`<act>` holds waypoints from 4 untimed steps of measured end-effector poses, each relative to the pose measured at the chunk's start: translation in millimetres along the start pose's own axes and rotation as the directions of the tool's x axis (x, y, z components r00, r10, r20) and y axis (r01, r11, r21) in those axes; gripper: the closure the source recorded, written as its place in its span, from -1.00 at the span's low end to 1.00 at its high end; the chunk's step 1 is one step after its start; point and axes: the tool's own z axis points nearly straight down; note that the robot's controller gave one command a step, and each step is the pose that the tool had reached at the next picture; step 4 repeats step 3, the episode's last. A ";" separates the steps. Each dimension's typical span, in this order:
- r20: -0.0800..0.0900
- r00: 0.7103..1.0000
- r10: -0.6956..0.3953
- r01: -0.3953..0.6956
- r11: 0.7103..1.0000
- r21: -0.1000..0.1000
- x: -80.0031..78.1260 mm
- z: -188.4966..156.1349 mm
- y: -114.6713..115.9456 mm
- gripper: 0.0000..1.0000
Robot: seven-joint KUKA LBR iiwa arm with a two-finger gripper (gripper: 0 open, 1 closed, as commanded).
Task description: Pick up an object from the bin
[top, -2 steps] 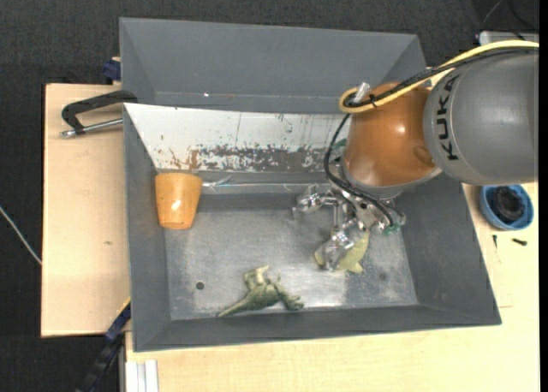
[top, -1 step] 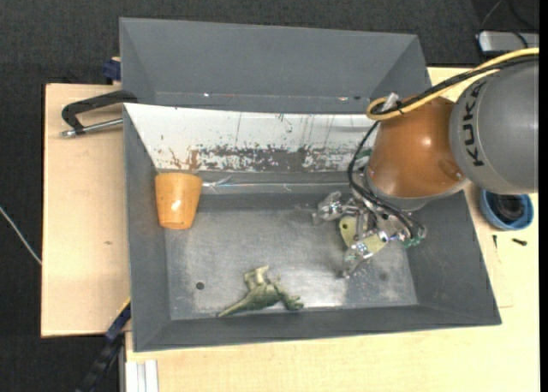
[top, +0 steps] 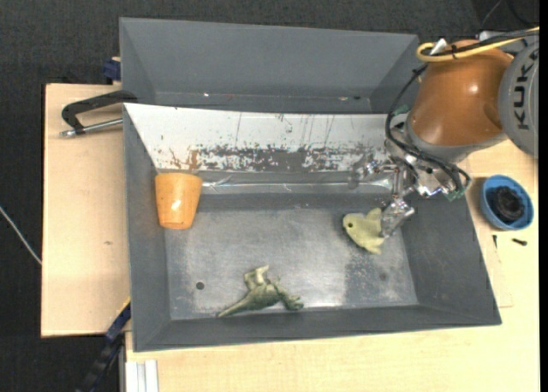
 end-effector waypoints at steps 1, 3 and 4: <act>-0.007 0.983 -0.181 0.181 0.983 -0.011 11.9 53.7 -12.0 -1.00; 0.002 0.847 -0.532 0.532 0.847 -0.003 9.7 -128.7 -17.4 1.00; 0.002 0.847 -0.532 0.532 0.847 -0.003 9.7 -128.7 -17.4 1.00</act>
Offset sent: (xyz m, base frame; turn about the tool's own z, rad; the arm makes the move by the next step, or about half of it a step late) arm -0.0063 -0.0166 -0.0551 -0.1849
